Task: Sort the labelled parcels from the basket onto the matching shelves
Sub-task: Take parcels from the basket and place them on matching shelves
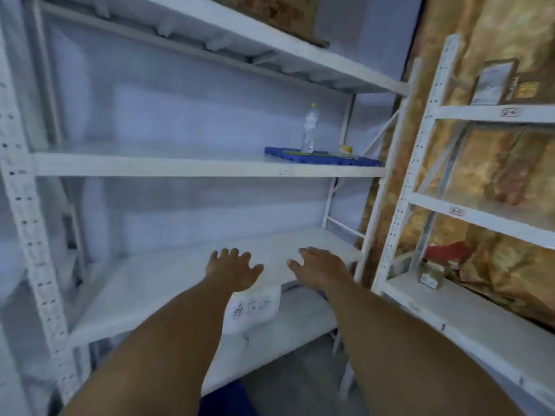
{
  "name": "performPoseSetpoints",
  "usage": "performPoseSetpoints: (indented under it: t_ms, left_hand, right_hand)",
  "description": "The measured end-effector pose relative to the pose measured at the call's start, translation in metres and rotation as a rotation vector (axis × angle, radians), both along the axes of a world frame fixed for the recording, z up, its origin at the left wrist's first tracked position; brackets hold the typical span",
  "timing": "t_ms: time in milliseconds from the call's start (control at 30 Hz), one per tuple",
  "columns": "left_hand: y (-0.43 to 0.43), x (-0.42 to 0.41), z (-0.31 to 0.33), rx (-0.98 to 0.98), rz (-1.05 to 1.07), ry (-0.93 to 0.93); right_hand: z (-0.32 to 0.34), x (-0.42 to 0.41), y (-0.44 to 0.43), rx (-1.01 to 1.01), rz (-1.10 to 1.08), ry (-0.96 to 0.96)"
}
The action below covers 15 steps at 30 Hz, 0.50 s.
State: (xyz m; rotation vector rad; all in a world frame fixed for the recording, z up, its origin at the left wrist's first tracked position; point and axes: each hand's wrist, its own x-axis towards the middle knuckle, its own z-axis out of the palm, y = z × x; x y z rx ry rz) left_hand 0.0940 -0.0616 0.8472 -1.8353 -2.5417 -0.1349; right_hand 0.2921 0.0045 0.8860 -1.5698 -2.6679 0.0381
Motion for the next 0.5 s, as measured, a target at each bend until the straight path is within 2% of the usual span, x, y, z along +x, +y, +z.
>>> performPoseSetpoints:
  t_ms: [200, 333, 500]
  left_hand:
    - [-0.038, -0.107, -0.110, -0.157, 0.234, -0.111]
    - [-0.057, -0.174, -0.210, -0.264, 0.373, -0.249]
    - [-0.078, -0.220, -0.336, -0.406, 0.519, -0.438]
  right_hand:
    - [-0.102, -0.136, 0.006, -0.136, 0.225, -0.095]
    - [-0.193, -0.215, 0.015, -0.262, 0.347, -0.165]
    - [-0.308, -0.285, 0.023, -0.436, 0.430, -0.262]
